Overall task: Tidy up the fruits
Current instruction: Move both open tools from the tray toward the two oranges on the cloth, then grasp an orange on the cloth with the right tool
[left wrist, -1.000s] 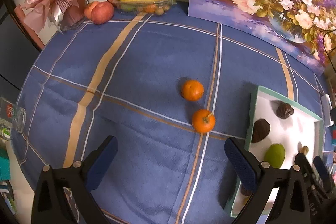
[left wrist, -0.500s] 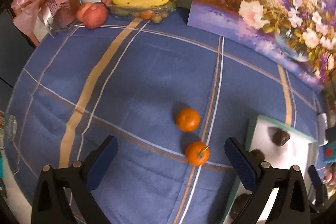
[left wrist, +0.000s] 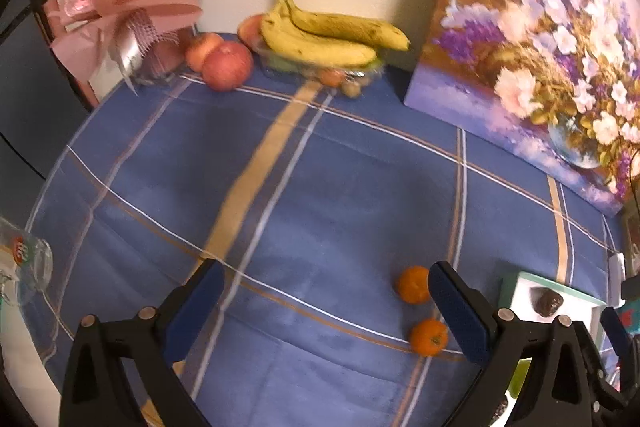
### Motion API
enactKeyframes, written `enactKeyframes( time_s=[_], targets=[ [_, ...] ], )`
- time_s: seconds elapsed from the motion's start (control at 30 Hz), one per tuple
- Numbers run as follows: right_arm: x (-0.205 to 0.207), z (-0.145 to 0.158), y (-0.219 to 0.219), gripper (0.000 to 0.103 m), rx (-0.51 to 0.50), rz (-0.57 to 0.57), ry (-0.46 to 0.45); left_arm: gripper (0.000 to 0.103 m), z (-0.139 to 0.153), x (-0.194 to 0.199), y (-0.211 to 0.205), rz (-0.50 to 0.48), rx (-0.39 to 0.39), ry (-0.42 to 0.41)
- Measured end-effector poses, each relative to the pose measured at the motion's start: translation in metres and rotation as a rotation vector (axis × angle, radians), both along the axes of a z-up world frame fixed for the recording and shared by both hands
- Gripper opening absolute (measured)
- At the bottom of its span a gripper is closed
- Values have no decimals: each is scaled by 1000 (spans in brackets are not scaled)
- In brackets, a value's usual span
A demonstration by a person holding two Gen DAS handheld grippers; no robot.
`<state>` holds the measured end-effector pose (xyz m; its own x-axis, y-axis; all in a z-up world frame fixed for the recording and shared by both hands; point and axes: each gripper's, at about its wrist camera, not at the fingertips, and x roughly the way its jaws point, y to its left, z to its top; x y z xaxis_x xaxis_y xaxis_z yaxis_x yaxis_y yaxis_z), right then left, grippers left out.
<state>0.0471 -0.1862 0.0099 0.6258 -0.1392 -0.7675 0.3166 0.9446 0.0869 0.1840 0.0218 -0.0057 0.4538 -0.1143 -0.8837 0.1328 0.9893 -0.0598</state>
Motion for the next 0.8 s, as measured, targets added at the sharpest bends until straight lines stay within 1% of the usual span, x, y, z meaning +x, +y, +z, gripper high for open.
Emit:
enactKeyframes(
  time_s=[0.07,0.1,0.27,0.3,0.33,0.53,0.6,0.67,0.8],
  targets=[
    [6,-1,10,92,9,22,-2,103,0,3,7,9,6,-2],
    [8,-2,14,89,13,34,0,103,-1,5,10,11,12,-1],
    [24,-15,39,87,24,86,29,103,-11,11,12,-17,64,27],
    [28,-18,44,82,29,97,36,103,-14,13,12,-16,76,31],
    [31,-22,49,80,29,104,44,103,-18,14,12,-16,82,38],
    [46,-47,65,77,39,138,101,103,-35,21,10,-25,96,85],
    [49,-56,70,70,49,159,122,103,-40,22,10,-26,96,98],
    [51,-64,74,66,53,173,146,103,-43,23,10,-28,95,106],
    [54,-83,76,64,67,179,195,103,-53,25,8,-29,111,130]
  ],
)
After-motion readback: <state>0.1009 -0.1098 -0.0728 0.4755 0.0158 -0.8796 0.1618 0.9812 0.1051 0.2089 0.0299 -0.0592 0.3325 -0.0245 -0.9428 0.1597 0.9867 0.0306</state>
